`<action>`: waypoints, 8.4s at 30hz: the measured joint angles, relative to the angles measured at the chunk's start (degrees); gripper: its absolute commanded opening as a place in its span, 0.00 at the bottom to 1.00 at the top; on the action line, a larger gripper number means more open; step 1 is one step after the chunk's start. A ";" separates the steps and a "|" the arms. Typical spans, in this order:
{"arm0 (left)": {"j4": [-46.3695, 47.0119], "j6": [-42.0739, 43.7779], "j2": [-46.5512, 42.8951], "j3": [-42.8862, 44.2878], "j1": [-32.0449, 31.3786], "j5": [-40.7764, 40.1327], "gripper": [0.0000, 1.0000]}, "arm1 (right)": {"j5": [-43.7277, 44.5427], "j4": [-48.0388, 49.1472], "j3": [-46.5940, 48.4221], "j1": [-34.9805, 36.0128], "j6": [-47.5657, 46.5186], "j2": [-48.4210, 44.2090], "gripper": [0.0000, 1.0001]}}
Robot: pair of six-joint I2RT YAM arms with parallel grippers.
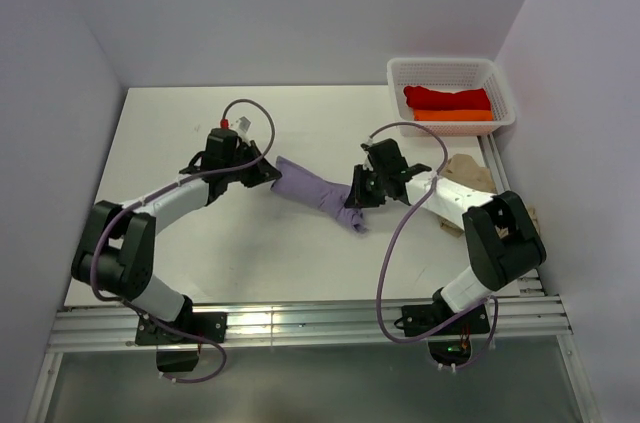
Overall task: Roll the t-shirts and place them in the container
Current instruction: Roll the tshirt, then place the rolled tshirt into the container
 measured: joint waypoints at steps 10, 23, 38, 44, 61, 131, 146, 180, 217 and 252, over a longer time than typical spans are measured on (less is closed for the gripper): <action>-0.74 -3.96 -3.17 -5.57 -0.70 -5.05 0.00 | -1.09 -3.45 4.04 -0.22 -3.98 0.28 0.06; -1.97 -5.46 0.96 -8.61 -0.70 -9.31 0.00 | -2.21 3.80 -1.40 -1.84 -1.55 0.87 0.74; -2.84 -5.25 2.64 -7.02 -0.72 -9.31 0.00 | -9.62 15.72 -10.03 -6.97 4.76 -1.77 0.77; -3.04 -5.25 2.82 -6.82 -0.70 -9.29 0.00 | -14.93 23.19 -11.41 -7.50 8.94 2.80 0.73; -2.10 -6.58 1.68 -7.17 -0.96 -8.41 0.00 | -17.51 24.20 -10.62 -8.76 12.22 4.55 0.00; 15.30 -11.13 4.90 -11.19 0.57 2.54 0.99 | -15.06 14.91 -6.19 -15.15 2.08 3.65 0.00; 17.68 -11.74 10.51 -7.45 -0.04 4.66 0.83 | -15.17 14.91 -6.19 -15.15 2.08 3.65 0.00; 10.03 -11.41 14.78 2.40 -7.74 -4.22 0.00 | -13.53 11.19 -1.07 -15.26 2.75 3.76 0.00; 1.99 5.40 47.01 69.55 -20.24 -13.07 0.00 | 5.53 0.90 46.47 -27.15 2.25 33.31 0.00; -4.63 -0.90 16.15 35.01 -15.30 -13.70 0.00 | -13.55 -5.51 30.62 -24.76 -4.61 14.86 0.00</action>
